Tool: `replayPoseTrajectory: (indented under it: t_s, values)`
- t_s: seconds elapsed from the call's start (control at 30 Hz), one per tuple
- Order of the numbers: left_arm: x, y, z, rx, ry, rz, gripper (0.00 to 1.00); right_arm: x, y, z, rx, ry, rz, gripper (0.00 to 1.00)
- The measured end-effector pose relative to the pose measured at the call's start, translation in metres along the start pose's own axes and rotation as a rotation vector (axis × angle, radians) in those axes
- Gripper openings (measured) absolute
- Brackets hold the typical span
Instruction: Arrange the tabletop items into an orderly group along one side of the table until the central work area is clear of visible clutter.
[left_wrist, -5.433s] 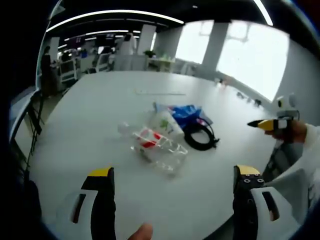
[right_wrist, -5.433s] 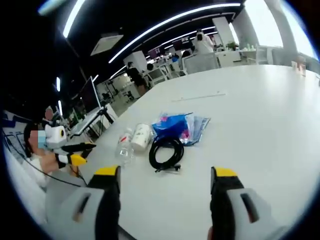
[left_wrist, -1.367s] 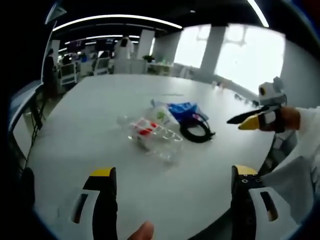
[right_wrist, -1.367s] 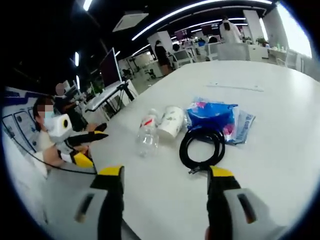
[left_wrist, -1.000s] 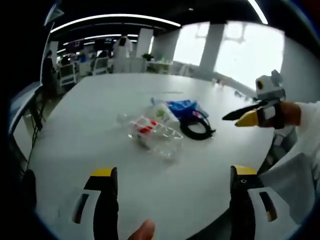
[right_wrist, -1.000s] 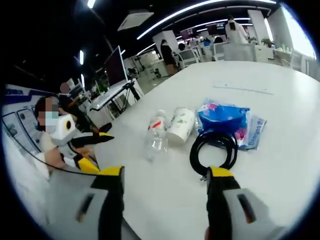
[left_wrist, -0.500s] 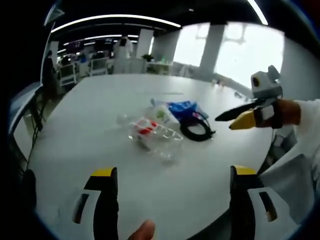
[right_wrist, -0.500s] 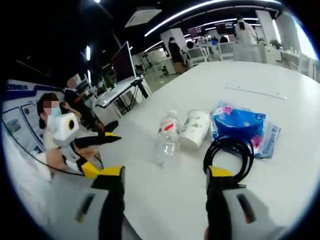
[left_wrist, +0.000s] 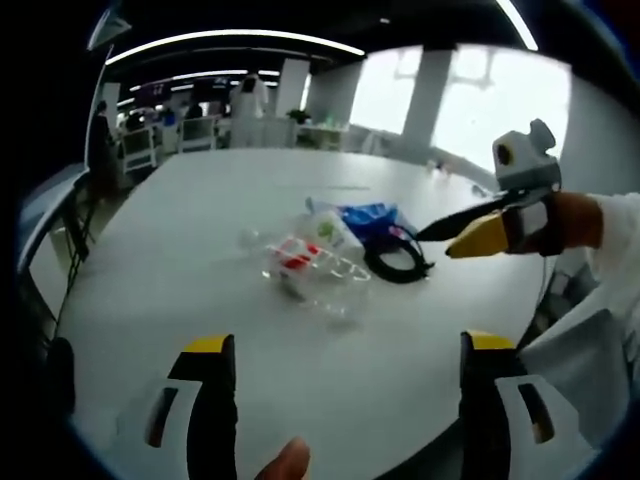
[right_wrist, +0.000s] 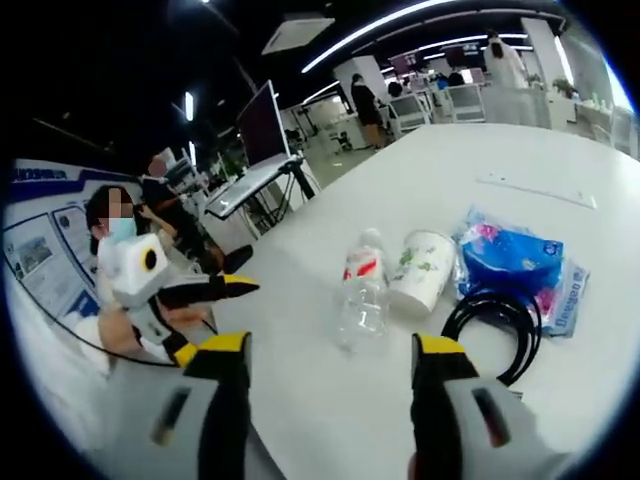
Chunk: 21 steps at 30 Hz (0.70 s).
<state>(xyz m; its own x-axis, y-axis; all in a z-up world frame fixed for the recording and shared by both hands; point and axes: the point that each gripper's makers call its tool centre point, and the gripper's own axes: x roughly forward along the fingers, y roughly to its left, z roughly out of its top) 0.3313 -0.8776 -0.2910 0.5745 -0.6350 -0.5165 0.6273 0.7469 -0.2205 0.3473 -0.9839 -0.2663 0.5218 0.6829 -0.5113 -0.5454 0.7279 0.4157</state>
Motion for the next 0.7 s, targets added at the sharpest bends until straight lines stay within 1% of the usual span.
replayPoseTrajectory:
  t_s: [0.13,0.4,0.7]
  values:
    - [-0.001,0.001,0.0,-0.003,-0.002,0.006,0.9,0.005,0.006,0.005,0.015,-0.006,0.019,0.63]
    - [-0.002,0.002,0.001,-0.008,-0.009,0.01,0.9,0.016,0.014,0.01,0.002,0.008,0.042,0.62]
    - [-0.003,0.004,0.002,-0.015,-0.011,0.019,0.91,0.031,0.02,0.015,0.007,0.019,0.048,0.62]
